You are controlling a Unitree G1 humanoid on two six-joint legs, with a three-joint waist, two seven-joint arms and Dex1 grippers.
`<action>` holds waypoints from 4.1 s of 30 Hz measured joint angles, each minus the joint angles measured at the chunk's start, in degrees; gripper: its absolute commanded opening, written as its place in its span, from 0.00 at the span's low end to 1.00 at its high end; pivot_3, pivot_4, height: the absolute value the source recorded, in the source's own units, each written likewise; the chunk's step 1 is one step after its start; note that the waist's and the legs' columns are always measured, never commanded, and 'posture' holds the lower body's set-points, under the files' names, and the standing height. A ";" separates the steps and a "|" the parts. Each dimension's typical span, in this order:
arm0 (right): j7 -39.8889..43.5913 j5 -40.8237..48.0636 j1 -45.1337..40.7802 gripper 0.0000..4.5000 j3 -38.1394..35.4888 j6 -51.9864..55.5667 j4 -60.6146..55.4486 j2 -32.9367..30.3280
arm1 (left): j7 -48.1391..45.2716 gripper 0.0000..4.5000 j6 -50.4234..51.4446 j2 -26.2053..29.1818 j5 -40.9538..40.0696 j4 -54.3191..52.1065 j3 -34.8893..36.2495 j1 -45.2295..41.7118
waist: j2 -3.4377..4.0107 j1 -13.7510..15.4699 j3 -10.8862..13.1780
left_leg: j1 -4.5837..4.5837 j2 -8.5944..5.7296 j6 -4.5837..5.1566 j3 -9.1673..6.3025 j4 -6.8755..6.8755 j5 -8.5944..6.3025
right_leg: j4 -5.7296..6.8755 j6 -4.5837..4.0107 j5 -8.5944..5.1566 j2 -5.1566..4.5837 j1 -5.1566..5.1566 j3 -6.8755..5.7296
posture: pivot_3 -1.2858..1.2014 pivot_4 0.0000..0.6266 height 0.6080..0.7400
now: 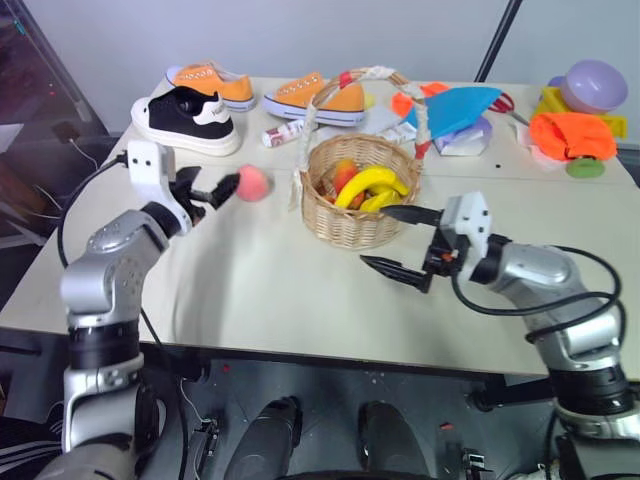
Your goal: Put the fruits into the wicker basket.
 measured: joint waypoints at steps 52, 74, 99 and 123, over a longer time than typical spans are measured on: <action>-6.79 -0.88 1.56 1.00 -6.30 -3.66 1.91 0.33 | -21.20 0.54 2.21 0.28 -11.38 -13.07 -4.30 5.45 | -0.24 -1.38 -0.02 | -0.06 0.01 0.01 0.00 0.09 0.01 | 0.15 0.07 0.15 0.00 -0.08 0.12 | 0.52 0.24 1.00; -9.22 -4.94 1.95 1.00 -7.18 -8.57 6.88 0.86 | -1.37 0.98 -8.23 -22.94 3.37 1.23 -16.12 -7.74 | -0.18 -1.49 -0.07 | 0.04 0.06 0.01 0.21 0.10 0.02 | 0.09 0.08 0.17 0.08 -0.04 0.21 | 0.52 0.24 1.00; -28.29 -10.44 -15.45 1.00 -8.30 -11.18 26.77 15.00 | -21.90 0.98 -5.96 5.51 -9.74 -32.65 0.79 29.33 | -0.01 -1.54 -0.09 | 0.09 0.40 -0.04 0.45 -0.06 0.03 | -0.02 -0.19 0.30 0.38 -0.19 0.54 | 0.52 0.24 1.00; -25.63 -9.38 -16.26 0.01 -10.60 -14.07 34.04 14.36 | -20.14 1.00 -8.04 5.81 -11.36 -33.40 1.74 32.86 | 0.04 -1.42 -0.06 | 0.06 0.60 -0.09 0.60 -0.14 0.01 | -0.02 -0.30 0.37 0.51 -0.31 0.56 | 0.52 0.24 1.00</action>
